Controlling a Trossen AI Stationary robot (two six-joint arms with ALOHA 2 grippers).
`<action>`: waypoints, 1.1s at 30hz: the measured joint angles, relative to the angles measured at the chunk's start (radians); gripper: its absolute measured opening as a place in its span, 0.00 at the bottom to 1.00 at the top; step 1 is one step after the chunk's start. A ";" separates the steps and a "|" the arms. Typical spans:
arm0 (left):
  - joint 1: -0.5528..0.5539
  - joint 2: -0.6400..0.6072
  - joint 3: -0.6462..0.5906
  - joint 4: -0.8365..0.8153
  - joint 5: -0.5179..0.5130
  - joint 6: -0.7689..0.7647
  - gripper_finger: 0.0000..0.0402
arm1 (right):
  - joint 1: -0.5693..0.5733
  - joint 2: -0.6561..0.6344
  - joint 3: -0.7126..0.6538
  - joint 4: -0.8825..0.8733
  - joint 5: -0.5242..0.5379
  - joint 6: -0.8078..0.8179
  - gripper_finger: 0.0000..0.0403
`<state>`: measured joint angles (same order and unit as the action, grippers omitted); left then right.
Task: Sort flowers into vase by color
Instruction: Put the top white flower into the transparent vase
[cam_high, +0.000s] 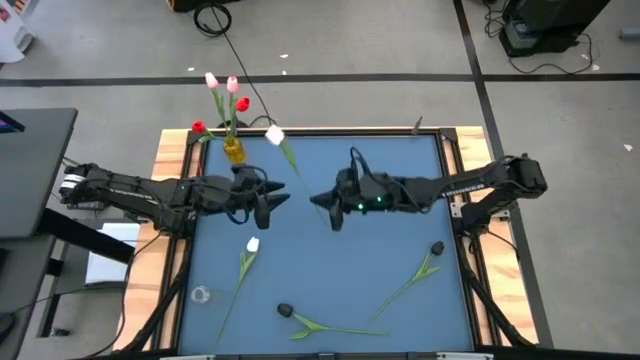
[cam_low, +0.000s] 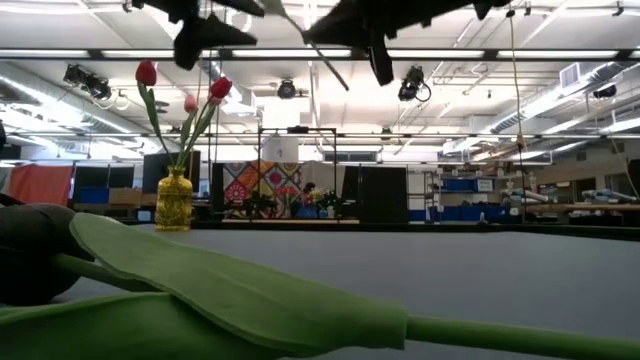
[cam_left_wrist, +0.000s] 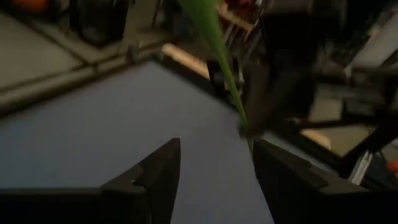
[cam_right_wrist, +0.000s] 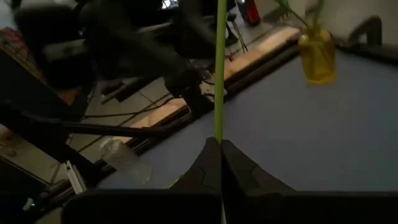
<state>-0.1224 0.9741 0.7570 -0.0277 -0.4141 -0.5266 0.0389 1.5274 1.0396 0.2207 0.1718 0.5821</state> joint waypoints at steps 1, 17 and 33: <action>0.004 0.000 0.000 0.031 0.005 0.026 0.51 | 0.021 0.002 0.005 0.010 0.019 -0.014 0.00; 0.034 0.008 0.000 0.325 0.218 0.149 0.41 | 0.172 0.008 0.008 0.077 0.186 -0.073 0.01; 0.048 0.067 0.000 0.404 0.266 0.195 0.15 | 0.166 0.008 0.008 0.054 0.131 -0.103 0.03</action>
<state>-0.0748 1.0410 0.7570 0.3762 -0.1485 -0.3312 0.2054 1.5352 1.0477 0.2744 0.3026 0.4788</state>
